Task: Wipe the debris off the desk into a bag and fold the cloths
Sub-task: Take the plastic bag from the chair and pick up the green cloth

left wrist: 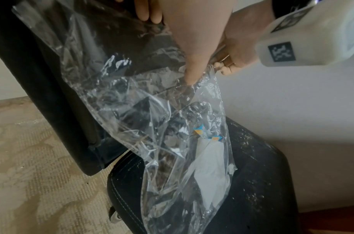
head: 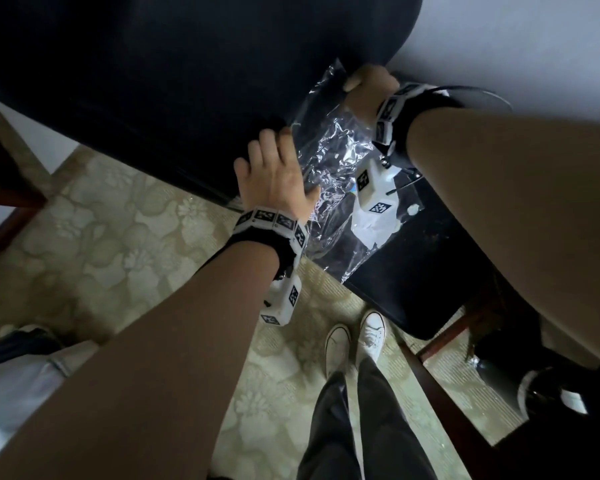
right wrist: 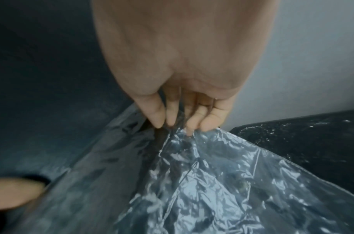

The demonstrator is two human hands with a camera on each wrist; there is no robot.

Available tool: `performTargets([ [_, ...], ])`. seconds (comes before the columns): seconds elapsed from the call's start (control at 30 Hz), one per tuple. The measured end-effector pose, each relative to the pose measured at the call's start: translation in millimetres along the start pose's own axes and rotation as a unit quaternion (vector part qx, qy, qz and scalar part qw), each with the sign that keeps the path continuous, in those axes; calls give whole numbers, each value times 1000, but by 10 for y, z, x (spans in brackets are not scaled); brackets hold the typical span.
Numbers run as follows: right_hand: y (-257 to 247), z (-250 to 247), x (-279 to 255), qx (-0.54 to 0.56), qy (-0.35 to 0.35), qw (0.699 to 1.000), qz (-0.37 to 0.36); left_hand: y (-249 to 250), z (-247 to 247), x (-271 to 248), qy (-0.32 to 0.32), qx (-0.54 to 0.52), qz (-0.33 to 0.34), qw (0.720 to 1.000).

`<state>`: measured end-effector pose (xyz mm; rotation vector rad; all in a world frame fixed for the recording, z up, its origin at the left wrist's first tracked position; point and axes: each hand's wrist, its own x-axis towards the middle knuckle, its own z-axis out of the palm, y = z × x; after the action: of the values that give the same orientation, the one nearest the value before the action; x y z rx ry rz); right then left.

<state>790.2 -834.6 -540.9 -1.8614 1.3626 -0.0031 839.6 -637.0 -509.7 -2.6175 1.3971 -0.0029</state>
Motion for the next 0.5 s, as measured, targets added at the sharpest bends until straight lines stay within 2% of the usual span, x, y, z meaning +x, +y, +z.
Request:
performTargets([
  [0.23,49,-188,-90,16,-12,1000,2,43,-54,-36,-21,-21,-11,1000],
  [0.4,255,-527,-528,31,4,999,-10,155,-342,-98,-94,-154,-32,983],
  [0.5,389,-777,-906,27,9,1000,2,277,-585,-166,-126,-221,-6,967],
])
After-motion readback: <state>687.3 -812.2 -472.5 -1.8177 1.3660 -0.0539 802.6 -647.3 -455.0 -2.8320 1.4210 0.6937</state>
